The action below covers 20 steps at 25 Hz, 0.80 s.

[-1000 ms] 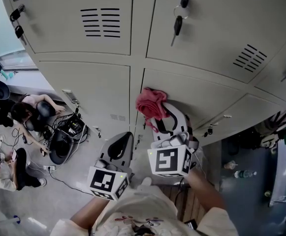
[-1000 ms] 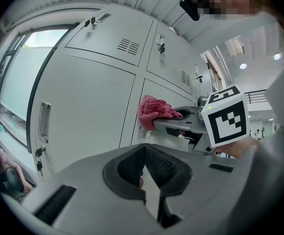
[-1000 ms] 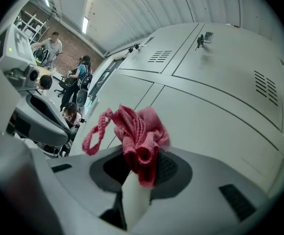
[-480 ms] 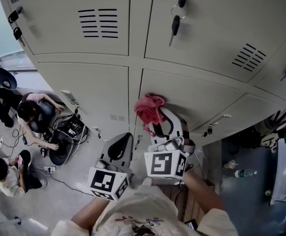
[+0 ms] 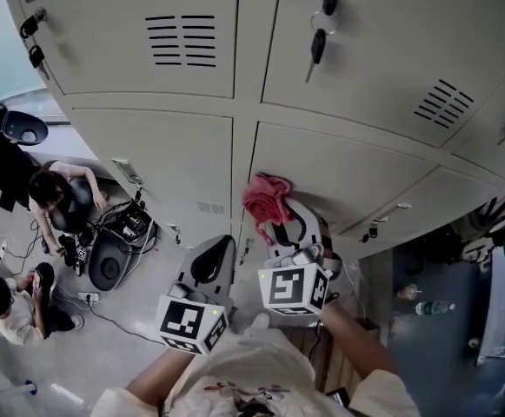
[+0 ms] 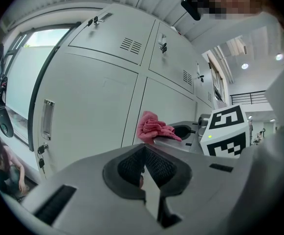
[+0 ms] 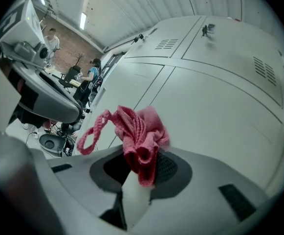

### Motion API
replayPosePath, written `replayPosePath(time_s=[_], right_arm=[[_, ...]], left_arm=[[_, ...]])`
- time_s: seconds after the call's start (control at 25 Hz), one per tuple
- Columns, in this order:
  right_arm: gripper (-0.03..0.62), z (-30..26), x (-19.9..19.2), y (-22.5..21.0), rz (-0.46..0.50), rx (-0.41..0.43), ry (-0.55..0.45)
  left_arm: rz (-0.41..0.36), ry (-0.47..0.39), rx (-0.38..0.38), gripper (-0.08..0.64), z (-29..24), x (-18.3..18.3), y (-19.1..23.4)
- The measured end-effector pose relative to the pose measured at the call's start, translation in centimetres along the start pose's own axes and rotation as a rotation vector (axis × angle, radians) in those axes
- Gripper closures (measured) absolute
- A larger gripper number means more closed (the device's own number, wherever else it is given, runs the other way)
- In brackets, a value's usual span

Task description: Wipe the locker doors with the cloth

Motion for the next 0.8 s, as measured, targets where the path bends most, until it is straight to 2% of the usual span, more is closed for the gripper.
replayPosePath(time_s=[0.44, 0.8], right_arm=[[0.494, -1.1, -2.8, 2.3, 0.014, 0.059, 0.066], [0.494, -0.9, -3.5, 2.8, 0.033, 0.044, 0.065]], left_arm=[[0.0, 0.0, 0.0, 0.555, 0.1, -0.1, -0.1], [0.001, 0.003, -0.004, 0.555, 0.3, -0.1, -0.4]])
Point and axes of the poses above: the fingertips, and each gripper's own axes: z backward along the fingers, y to its left, x out of its top, the point moved 9 cm from there along z, backward along the fingers, and after that the axes turned 13 degrees about -x, right-handed, at the moved point
